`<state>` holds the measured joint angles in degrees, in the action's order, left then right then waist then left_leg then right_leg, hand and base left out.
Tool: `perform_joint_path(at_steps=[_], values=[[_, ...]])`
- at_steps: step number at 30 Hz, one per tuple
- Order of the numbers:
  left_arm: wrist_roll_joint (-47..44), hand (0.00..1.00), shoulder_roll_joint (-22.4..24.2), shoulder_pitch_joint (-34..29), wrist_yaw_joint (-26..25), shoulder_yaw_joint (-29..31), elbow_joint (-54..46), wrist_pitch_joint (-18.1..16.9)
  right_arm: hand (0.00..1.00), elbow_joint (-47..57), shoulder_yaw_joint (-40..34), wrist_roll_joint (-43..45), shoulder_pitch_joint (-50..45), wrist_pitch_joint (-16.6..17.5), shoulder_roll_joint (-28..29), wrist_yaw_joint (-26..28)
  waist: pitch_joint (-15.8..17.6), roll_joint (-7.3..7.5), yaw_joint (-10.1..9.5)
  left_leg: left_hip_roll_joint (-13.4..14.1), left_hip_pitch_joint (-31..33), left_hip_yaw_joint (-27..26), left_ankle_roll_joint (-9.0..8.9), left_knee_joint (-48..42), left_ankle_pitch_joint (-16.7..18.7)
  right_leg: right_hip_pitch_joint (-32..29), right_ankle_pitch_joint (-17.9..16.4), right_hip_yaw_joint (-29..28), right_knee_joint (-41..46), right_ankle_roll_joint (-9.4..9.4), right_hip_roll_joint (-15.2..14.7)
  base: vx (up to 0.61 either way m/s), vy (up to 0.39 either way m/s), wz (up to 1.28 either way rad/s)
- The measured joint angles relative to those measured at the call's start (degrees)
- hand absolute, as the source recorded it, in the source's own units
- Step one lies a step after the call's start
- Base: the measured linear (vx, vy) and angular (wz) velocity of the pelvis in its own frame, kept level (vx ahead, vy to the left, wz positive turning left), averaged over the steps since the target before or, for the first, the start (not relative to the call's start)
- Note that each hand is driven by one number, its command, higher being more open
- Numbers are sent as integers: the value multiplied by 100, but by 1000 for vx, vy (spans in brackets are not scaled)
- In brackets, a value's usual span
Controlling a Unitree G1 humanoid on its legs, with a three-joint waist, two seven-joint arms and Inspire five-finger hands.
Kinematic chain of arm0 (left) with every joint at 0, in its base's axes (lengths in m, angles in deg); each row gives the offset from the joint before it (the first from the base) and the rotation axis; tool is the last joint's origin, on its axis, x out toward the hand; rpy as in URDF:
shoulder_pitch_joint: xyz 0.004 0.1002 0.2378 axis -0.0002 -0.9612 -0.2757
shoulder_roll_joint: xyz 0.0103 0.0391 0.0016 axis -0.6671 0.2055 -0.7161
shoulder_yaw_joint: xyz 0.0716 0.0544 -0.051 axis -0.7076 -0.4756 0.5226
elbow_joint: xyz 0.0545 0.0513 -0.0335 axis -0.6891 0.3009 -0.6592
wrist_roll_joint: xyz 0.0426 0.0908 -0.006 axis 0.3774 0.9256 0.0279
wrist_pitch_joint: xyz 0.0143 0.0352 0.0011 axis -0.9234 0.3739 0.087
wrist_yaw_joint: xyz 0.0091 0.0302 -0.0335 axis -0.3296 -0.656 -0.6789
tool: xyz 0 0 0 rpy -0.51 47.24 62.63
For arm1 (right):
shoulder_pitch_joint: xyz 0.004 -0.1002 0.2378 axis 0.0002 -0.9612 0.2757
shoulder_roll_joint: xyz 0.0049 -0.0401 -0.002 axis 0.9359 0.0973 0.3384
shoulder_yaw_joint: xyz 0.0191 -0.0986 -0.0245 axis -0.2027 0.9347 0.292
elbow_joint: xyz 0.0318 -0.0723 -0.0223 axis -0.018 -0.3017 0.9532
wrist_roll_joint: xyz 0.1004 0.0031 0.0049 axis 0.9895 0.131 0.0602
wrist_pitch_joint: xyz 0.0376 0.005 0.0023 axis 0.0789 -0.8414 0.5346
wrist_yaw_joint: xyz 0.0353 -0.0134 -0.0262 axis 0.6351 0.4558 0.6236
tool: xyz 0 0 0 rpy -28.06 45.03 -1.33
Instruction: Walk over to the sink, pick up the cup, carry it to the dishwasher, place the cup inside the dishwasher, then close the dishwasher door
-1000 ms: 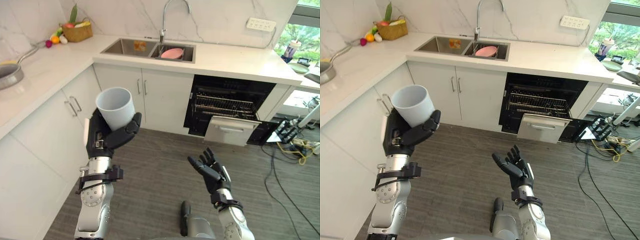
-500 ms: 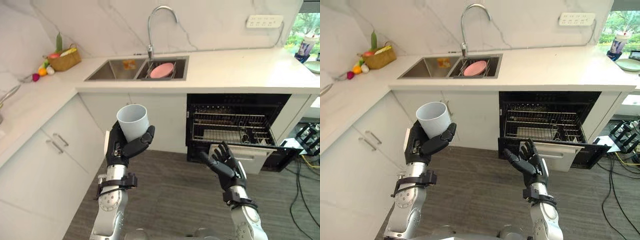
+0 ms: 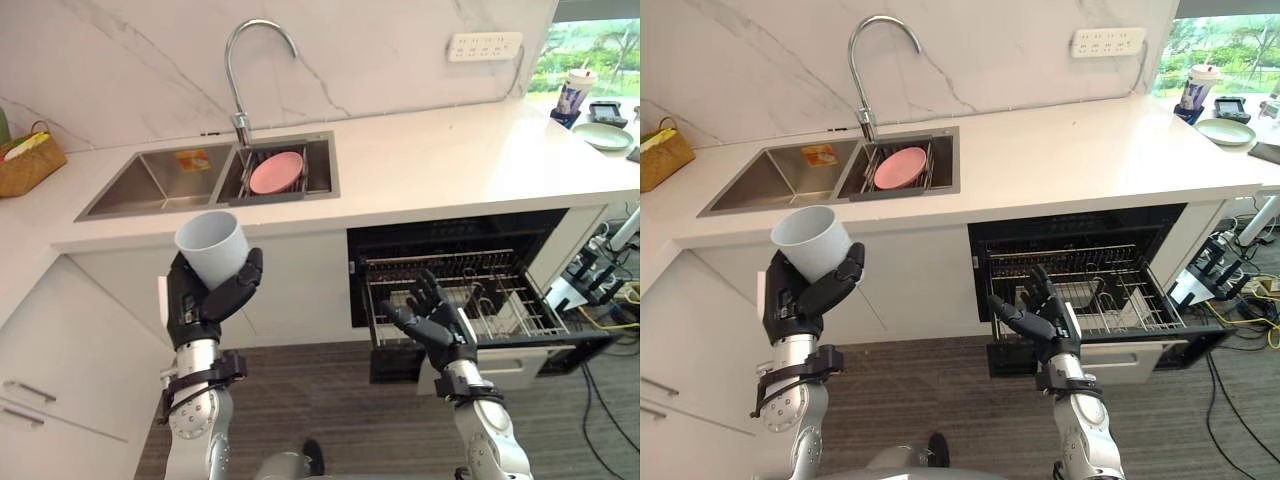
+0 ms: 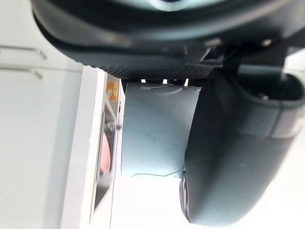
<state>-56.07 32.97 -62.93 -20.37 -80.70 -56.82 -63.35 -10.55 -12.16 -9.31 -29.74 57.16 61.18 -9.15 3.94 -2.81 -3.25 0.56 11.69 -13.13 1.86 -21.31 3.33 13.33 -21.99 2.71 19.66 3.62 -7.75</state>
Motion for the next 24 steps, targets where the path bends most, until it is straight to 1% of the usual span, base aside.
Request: perform_joint_path(at_steps=[1,2,3,4,5,6,7,8,9,10,11,12,13,14,15,16,17,18,22,24], values=[[12,0,-1,-4,-16,145,-30,-1,100,-137,156,-83,86,-1,30,-5,-27,43,-95,-3,-103,-135,33,-37,162,-191,9,124,469,201,-126,333,166,-40],[24,0,-5,-10,-53,241,-47,-1,100,-188,270,-139,151,-1,88,-13,-29,65,-115,-3,-179,-188,65,23,190,-336,54,270,777,397,-218,292,119,-45],[30,0,-32,-39,-179,378,-47,8,100,-291,479,-249,261,-7,219,-20,-21,79,-110,21,-420,-262,96,191,199,-507,105,546,1248,449,-377,263,86,-48],[30,0,-64,-114,-324,477,-50,8,100,-344,688,-378,299,-17,355,-29,-15,68,-110,118,-702,-350,98,309,200,-614,80,816,1466,417,-417,240,66,-49],[30,0,-80,-140,-377,543,-50,8,100,-343,795,-384,299,-17,406,-26,-6,55,-110,196,-818,-373,98,314,200,-678,66,975,1536,389,-418,176,24,-60],[30,0,-110,-162,-458,675,-49,3,100,-331,942,-414,309,-16,462,7,74,41,-123,346,-1034,-393,98,275,201,-802,25,1189,1524,227,-399,104,-23,-54],[31,0,-155,-192,-495,790,-44,-2,100,-300,1042,-443,306,-13,481,35,129,63,-130,415,-1136,-401,84,161,214,-918,183,1296,1078,-4,-332,70,-44,-50],[30,0,-205,-202,-512,833,-59,-12,100,-256,1058,-486,307,-8,494,32,124,145,-133,408,-1092,-401,51,35,240,-1032,616,1329,735,-146,-351,53,-109,-39],[25,0,-235,-231,-542,868,-76,-53,100,-113,1051,-608,313,65,461,12,153,175,-140,427,-940,-196,-119,-272,436,-1178,649,1321,635,-31,-328,34,-93,-31],[22,0,-195,-248,-543,867,-70,-59,100,-63,1047,-664,325,101,380,-5,172,99,-145,500,-892,-39,-229,-342,538,-1175,625,1260,549,-46,-238,26,-76,-45],[-24,0,-126,-360,-544,867,-73,-67,100,-66,1048,-773,369,103,241,-30,215,-58,-159,582,-804,346,-382,-358,680,-1301,623,1114,505,-158,-51,-79,-7,-74],[-37,0,-70,-521,-535,907,-73,-74,100,-89,1077,-815,377,90,147,-54,204,-85,-242,560,-741,600,-401,-224,687,-1557,631,883,550,-159,24,-102,-9,-83],[-38,0,-28,-587,-532,940,-71,-75,100,-90,1096,-820,374,90,114,-66,205,-89,-242,555,-729,601,-452,-116,669,-1656,646,810,568,-175,41,-114,-10,-71],[-37,0,27,-647,-531,962,-67,-74,100,-92,1084,-822,358,88,86,-82,206,-92,-203,557,-719,545,-494,16,658,-1751,662,771,577,-171,38,-28,10,-37],[-36,0,109,-679,-487,927,-57,-75,100,-89,1017,-836,290,86,62,-150,201,-79,-108,488,-730,454,-531,268,568,-1857,749,765,537,-133,-36,-1,27,-18],[-36,0,112,-672,-450,903,-59,-76,100,-89,984,-845,268,85,63,-176,201,-81,-60,457,-749,450,-531,353,491,-1869,769,779,531,-129,-70,50,25,1],[-38,0,106,-640,-371,836,-61,-77,100,-79,897,-869,226,86,62,-216,201,-81,41,383,-814,464,-517,540,324,-1870,792,823,539,-127,-146,74,-4,20],[-37,0,114,-603,-281,754,-69,-88,100,-62,769,-876,187,86,84,-257,190,-96,123,334,-871,496,-529,697,230,-1879,792,851,541,-103,-187,82,-21,21],[-40,0,134,-449,-95,466,-72,-154,100,62,385,-877,187,87,81,-382,170,-128,263,324,-887,577,-588,859,106,-1941,735,899,587,-123,-202,55,-67,6],[-49,0,141,-351,-2,269,-67,-166,100,222,73,-877,188,90,24,-468,170,-128,332,291,-946,670,-596,806,104,-1943,720,738,669,-133,-238,26,-48,-29]])
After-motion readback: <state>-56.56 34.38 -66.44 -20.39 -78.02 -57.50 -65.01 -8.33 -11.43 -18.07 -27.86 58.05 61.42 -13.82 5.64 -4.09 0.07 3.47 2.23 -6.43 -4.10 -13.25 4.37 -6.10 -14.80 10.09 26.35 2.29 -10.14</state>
